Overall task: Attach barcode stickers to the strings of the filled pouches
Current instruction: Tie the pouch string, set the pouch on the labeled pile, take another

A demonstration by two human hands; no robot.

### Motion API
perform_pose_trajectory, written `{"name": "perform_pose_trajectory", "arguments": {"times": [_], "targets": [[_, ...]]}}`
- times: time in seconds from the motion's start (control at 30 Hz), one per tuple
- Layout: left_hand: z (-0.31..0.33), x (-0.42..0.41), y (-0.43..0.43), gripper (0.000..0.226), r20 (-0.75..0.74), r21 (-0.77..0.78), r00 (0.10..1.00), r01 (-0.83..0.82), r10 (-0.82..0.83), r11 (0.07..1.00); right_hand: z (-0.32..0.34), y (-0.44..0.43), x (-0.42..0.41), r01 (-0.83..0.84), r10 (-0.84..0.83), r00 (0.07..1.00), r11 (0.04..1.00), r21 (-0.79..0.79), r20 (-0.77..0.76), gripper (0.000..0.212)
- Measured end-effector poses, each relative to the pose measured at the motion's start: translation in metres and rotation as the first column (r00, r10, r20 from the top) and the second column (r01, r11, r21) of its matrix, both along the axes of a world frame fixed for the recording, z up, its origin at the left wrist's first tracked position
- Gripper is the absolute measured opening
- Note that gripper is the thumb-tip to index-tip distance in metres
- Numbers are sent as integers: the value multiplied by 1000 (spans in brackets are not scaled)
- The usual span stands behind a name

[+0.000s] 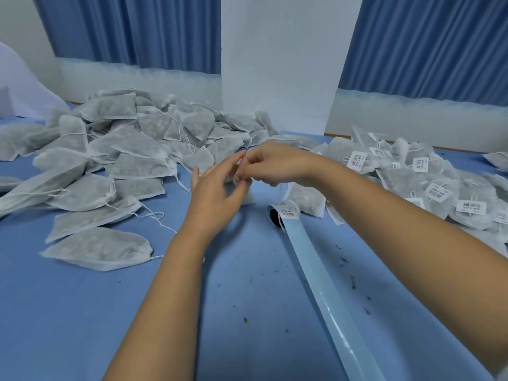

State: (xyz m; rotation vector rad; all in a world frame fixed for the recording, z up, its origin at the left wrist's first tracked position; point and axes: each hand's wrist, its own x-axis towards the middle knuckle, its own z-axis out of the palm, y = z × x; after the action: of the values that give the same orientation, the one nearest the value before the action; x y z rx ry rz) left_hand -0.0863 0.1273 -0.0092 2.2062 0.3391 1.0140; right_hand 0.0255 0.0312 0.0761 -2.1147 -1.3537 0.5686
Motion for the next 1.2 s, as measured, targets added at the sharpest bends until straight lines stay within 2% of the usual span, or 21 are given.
{"name": "perform_pose_trajectory", "arguments": {"times": [0.1,0.17,0.23,0.3,0.43,0.53,0.63,0.77,0.9,0.97,1.07,1.13,1.2], "targets": [[2,-1,-1,16,8,-33,1000,22,-22,999,3,-20,1,-8,-11,989,992,128,147,12],[3,-3,-3,3,-9,-73,998,54,-54,996,2,-32,4,2,-47,981,974,227,190,10],[3,-5,-5,11,0,-185,991,134,-136,974,-2,-43,8,17,-88,977,940,340,196,7],[7,-6,-10,15,50,-316,965,258,-256,913,-9,-51,11,47,-142,973,895,444,184,6],[11,-6,-19,23,184,-436,906,423,-381,795,-31,-60,15,128,-233,967,795,593,104,8],[10,0,-26,20,241,-500,899,438,-366,747,-54,-64,11,147,-244,966,784,602,82,9],[10,4,-31,17,258,-536,903,429,-343,727,-70,-70,3,91,-224,956,839,537,188,12],[7,5,-29,20,126,-446,946,324,-300,835,-72,-78,-5,13,-200,912,888,460,360,15],[10,2,-31,26,19,-408,948,297,-317,863,-56,-84,-3,-8,-238,859,878,478,453,12],[13,0,-33,28,-32,-413,926,331,-377,848,-51,-86,2,3,-269,870,841,540,413,7],[14,-4,-34,24,-93,-471,876,380,-474,796,-54,-83,9,91,-255,950,782,616,183,4],[15,-5,-34,25,-105,-504,850,402,-516,765,-61,-81,7,160,-197,980,782,603,-5,7],[16,-5,-34,24,-92,-529,833,423,-545,736,-69,-78,6,200,-183,979,816,542,-86,8]]}}
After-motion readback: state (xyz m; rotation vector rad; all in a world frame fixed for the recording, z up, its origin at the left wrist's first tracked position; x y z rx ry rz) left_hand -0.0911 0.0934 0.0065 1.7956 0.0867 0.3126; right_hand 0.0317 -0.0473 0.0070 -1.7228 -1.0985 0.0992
